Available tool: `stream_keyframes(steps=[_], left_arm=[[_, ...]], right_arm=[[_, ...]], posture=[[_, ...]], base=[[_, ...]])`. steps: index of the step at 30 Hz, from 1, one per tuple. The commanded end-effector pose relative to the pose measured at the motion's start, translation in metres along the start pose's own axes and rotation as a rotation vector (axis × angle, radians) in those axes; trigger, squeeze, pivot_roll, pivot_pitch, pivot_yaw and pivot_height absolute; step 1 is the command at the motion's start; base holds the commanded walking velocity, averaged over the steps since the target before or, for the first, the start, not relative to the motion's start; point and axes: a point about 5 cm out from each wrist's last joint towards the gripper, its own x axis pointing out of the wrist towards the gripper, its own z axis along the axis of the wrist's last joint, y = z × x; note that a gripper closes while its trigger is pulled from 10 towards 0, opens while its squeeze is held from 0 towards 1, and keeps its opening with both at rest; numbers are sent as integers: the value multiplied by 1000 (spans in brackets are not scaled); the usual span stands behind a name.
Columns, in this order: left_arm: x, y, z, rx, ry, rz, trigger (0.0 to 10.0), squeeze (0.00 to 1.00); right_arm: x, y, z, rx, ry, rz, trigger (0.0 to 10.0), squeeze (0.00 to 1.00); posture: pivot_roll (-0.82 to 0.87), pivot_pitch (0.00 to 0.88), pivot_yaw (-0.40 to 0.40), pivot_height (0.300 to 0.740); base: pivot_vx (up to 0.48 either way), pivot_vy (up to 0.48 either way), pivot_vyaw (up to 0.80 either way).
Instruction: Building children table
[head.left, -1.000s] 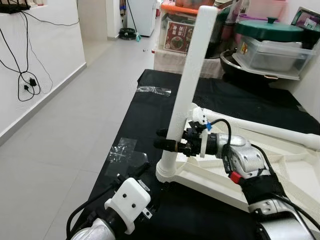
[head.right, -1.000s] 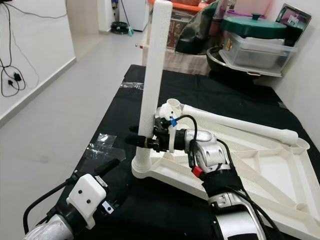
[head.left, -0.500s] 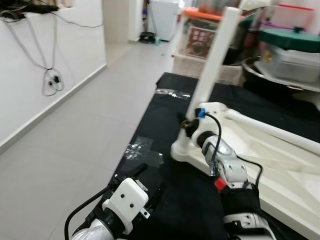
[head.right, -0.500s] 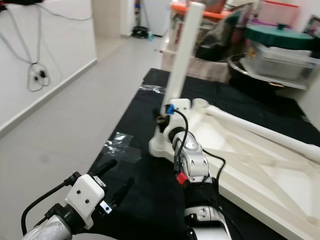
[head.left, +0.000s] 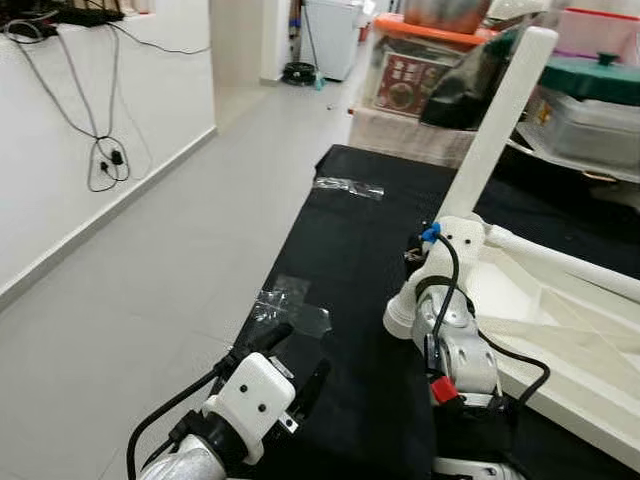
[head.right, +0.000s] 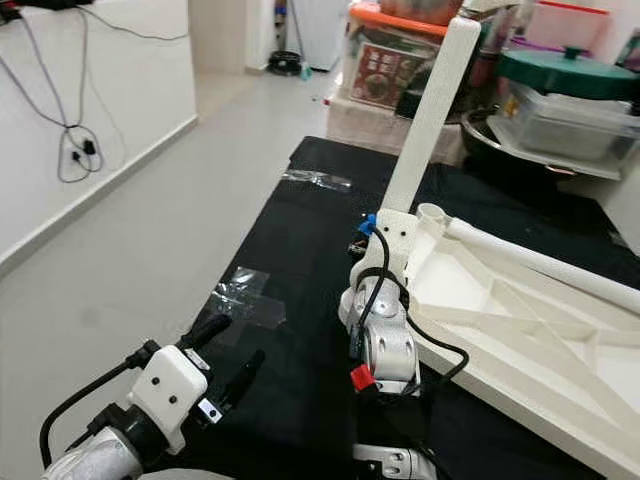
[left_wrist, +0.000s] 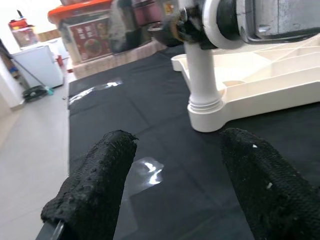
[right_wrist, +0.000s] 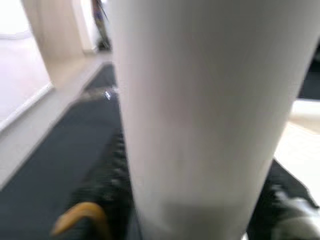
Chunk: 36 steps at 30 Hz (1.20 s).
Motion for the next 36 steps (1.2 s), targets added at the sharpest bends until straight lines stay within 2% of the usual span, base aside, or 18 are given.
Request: stream_keyframes(steps=[1,2,3,4,7,11,13,14,15,16,18,19,21,25,26,31,34,36], left_arm=[[0,-1,-3,9,17,-8,10000,0],[0,-1,-3,9,17,-8,10000,0],[0,-1,-4,10,19,-8,10000,0],[0,-1,-4,10,19,-8,10000,0],[1,-1,-4,14,18,-7,10000,0],[1,0,-4,15,17,-5,10000,0],[1,1,-3,21,15,-4,10000,0],[1,1,-3,21,15,-4,10000,0],[1,1,-3,20,15,-2,10000,0],[1,1,-3,20,15,-2,10000,0],[1,1,-3,20,15,2,10000,0],[1,1,-3,20,15,2,10000,0],[0,2,-3,21,17,4,10000,0],[0,2,-4,23,17,6,10000,0],[0,2,-3,23,17,6,10000,0],[-1,2,-4,24,17,7,10000,0],[-1,2,-4,25,18,9,10000,0],[-1,2,-6,23,24,11,10000,0]], right_arm=[[-3,7,-10,51,14,51,10000,1000],[-3,7,-10,51,14,51,10000,1000],[4,7,-8,63,-9,151,10000,0],[4,7,-8,63,-9,151,10000,0],[12,6,-4,98,11,569,10000,0],[12,6,-5,86,28,625,10000,0],[1,2,-11,60,150,1002,10000,0],[1,2,-11,60,150,1002,10000,0],[-5,-1,-13,48,200,1138,10000,0],[-5,-1,-13,48,200,1138,10000,0],[-20,-5,-20,-17,274,1373,10000,0],[-20,-5,-20,-17,274,1373,10000,0],[-26,-4,-27,-56,327,1504,10000,0],[-24,1,-33,-100,327,1525,10000,0],[-21,3,-37,-113,326,1488,0,0],[-11,8,-42,-127,275,1329,0,0],[-10,7,-41,-137,252,1289,0,0],[-1,2,-45,-125,228,1026,0,0]], posture=[[128,10,-146,740],[128,10,-146,740],[128,10,-146,740],[128,10,-146,740],[130,10,-144,740],[130,8,-143,740],[133,8,-144,740],[133,8,-144,740],[139,6,-149,740],[139,6,-149,740],[141,7,-150,740],[141,7,-150,740],[146,3,-149,740],[149,0,-148,740],[151,0,-150,740],[153,0,-149,740],[151,0,-150,740],[139,0,-146,740]], base=[[0,0,0],[0,0,0],[0,0,0],[0,0,0],[0,0,0],[0,0,0],[0,0,0],[0,0,0],[0,0,0],[0,0,0],[0,0,0],[0,0,0],[0,0,0],[0,0,0],[0,0,0],[0,0,0],[0,0,0],[0,0,0]])
